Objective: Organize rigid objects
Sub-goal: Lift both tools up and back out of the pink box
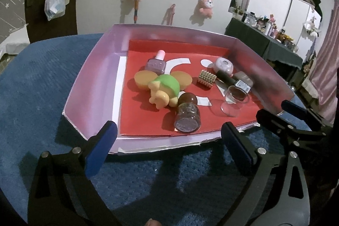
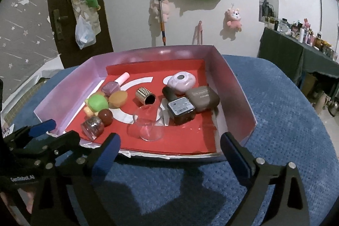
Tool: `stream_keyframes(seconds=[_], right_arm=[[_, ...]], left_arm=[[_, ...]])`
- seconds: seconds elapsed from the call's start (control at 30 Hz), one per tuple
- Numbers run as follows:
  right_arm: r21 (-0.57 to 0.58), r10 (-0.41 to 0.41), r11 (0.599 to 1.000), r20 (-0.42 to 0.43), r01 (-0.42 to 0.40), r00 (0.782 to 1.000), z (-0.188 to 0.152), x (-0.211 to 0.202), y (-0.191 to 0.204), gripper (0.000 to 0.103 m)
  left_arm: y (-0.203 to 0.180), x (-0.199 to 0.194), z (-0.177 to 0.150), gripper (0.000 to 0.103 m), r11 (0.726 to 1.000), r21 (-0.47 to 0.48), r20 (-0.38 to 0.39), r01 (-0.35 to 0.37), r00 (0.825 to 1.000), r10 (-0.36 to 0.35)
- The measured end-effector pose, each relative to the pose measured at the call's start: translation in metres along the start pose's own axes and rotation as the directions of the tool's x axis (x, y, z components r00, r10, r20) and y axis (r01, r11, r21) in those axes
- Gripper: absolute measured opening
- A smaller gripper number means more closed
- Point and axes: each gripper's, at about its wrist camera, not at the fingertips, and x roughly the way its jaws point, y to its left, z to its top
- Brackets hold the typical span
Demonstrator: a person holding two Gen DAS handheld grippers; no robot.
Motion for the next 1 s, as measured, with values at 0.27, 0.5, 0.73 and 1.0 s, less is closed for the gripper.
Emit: stream_keyframes(seconds=[0.27,0.5,0.73,1.0], right_arm=[[-0.004,-0.005,1.000,-0.008,0.005,1.000,-0.0006,0.0016,0.0015,0.099],[0.003,0.000,1.000,-0.003,0.000,1.000,-0.0008,0.0015,0.0011,0.099],[0.005,0.003,1.000,-0.002,-0.003,1.000,-0.0006,0.0017,0.0012,0.100],[0.002,0.005,1.000,0.000,-0.005,1.000,-0.0025,0.0025,0.0010,0.102]], left_arm=[[-0.0004,0.0018,0.0000,0.103,1.000,0.005,-0.024,-0.019,1.000,0.019],[-0.0014,0.0032,0.0005,0.103,1.000,0.002,-0.024,-0.021,0.999,0.021],[0.0021,0.0056,-0.0003,0.103,1.000,-0.012,-0.030,-0.007,1.000,0.006],[0.0019,0.0048,-0.0012,0.103,1.000,-0.006,-0.025,-0.005,1.000,0.005]])
